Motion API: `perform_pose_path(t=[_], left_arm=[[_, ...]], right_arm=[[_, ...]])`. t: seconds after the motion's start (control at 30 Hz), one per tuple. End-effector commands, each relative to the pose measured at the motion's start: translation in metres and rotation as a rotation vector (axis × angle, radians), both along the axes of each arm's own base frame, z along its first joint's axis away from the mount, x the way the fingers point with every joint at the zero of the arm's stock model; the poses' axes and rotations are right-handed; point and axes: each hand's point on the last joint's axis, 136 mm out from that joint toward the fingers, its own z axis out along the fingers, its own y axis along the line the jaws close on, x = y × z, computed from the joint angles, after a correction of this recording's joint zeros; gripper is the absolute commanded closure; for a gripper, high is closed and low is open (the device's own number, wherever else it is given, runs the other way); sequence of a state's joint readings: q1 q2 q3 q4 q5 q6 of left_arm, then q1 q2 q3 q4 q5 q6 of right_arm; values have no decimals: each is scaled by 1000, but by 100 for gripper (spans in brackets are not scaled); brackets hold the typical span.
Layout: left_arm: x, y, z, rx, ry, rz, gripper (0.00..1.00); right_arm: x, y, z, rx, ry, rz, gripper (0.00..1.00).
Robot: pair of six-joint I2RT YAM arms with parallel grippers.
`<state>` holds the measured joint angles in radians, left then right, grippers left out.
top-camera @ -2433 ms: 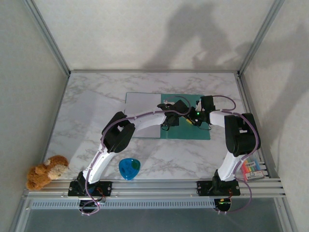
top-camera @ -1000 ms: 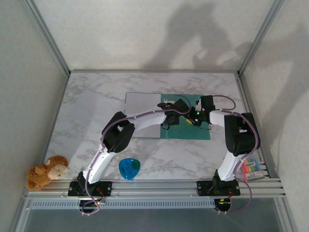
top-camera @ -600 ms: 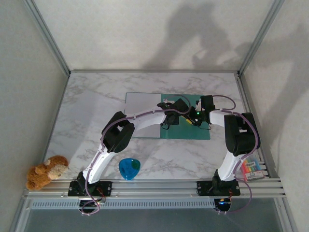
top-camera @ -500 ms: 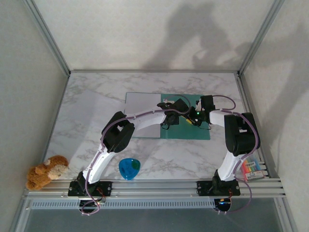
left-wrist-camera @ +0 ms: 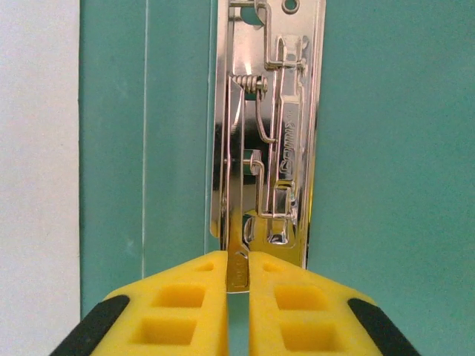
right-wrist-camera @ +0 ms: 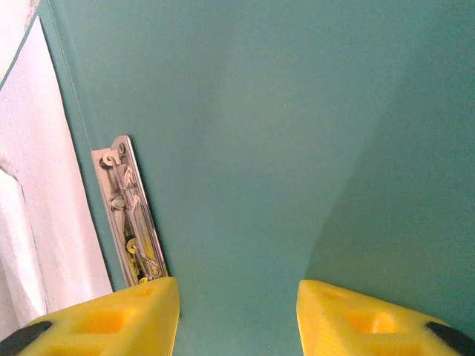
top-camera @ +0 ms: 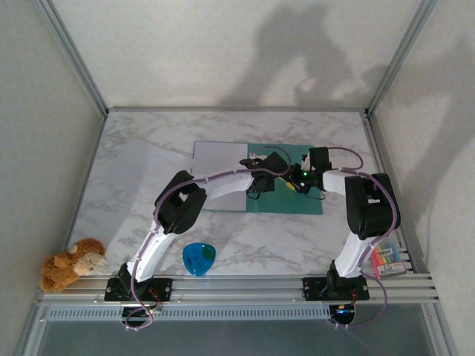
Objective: Put the files into the folder
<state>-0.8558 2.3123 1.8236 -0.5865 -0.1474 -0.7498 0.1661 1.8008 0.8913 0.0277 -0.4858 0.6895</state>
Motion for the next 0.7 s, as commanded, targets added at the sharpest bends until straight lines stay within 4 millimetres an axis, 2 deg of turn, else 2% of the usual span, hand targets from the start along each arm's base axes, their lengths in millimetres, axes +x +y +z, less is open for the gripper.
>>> perform_pose_path(t=[0.0,0.23,0.67], left_arm=[[-11,-11,-21,-60,70,-25,87],[-11,-17,-18,-81,71,-39,87],[-12,-31,-9,-143,72,-53,87]], right_arm=[[-40,8,-41,-3,175,23,54],[-42,10,-48,-22,198,40,54],[-40,11,-45,-32,189,50,54]])
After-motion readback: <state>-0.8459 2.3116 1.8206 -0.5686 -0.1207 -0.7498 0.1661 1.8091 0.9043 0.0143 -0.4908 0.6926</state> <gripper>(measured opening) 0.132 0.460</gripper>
